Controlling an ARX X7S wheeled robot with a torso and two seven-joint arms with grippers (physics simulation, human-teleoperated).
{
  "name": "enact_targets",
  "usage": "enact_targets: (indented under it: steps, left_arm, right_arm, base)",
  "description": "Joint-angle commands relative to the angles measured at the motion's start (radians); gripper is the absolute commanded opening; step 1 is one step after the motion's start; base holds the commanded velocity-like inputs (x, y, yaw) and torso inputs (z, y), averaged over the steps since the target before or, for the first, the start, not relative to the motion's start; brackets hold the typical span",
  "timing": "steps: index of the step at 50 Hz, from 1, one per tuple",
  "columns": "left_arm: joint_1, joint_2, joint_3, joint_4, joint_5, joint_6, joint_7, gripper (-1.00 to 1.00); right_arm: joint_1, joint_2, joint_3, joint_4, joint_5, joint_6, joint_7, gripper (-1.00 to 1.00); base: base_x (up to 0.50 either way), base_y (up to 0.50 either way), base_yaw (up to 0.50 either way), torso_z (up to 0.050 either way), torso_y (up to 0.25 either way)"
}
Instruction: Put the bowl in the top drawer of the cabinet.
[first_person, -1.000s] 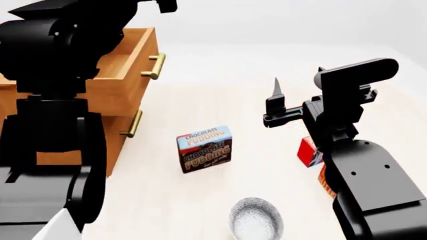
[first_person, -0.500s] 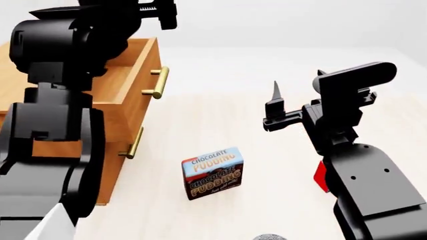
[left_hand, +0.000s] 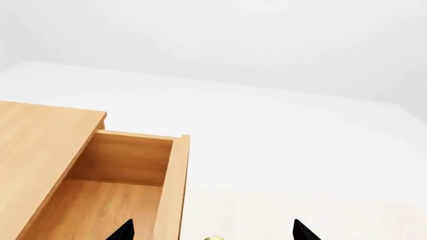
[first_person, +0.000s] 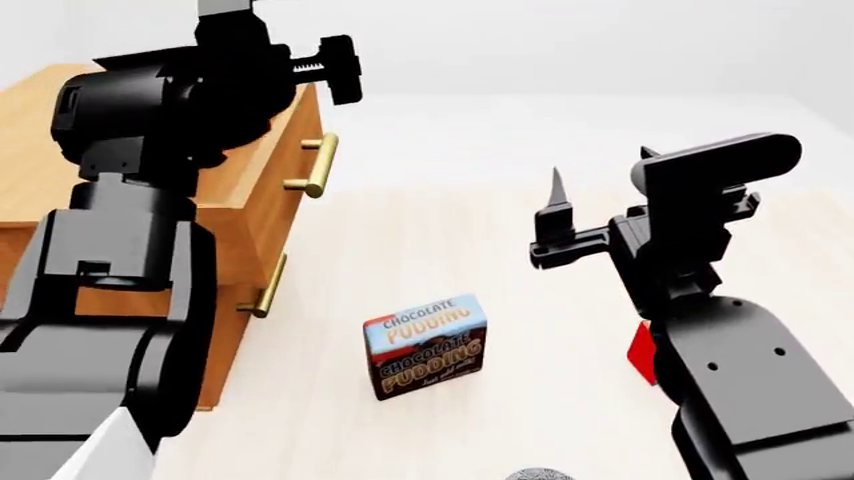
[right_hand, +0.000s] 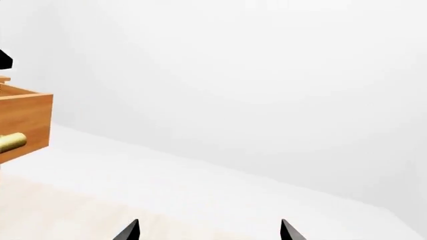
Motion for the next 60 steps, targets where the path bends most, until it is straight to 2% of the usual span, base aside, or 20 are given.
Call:
enact_targets:
  steps: [1, 15, 39, 60]
  left_arm:
    - [0.062, -0.010, -0.016, 0.059, -0.034, -0.063, -0.028, 1.00]
    - [0.085, 0.002, -0.053, 0.128, -0.075, -0.121, -0.095, 1.00]
    - [0.047, 0.010, -0.042, 0.011, -0.074, -0.049, -0.148, 1.00]
    - [0.042, 0.040, -0.056, -0.124, -0.133, 0.005, -0.178, 1.00]
  right_arm:
    - [-0.004, 0.000, -0.008, -0.010, 0.003, 0.009, 0.006, 1.00]
    - [-0.017, -0.003, -0.011, -0.011, 0.011, -0.009, 0.007, 1.00]
    - [-0.053, 0.004, -0.001, -0.008, 0.024, -0.042, 0.007, 1.00]
    - [-0.069, 0.007, -0.012, 0.021, 0.022, -0.069, 0.012, 1.00]
  base:
    - [0.00, 0.00, 0.00, 0.000, 0.000]
    - [0.00, 0.00, 0.00, 0.000, 0.000]
    - [0.00, 0.00, 0.00, 0.000, 0.000]
    - [0.00, 0.00, 0.00, 0.000, 0.000]
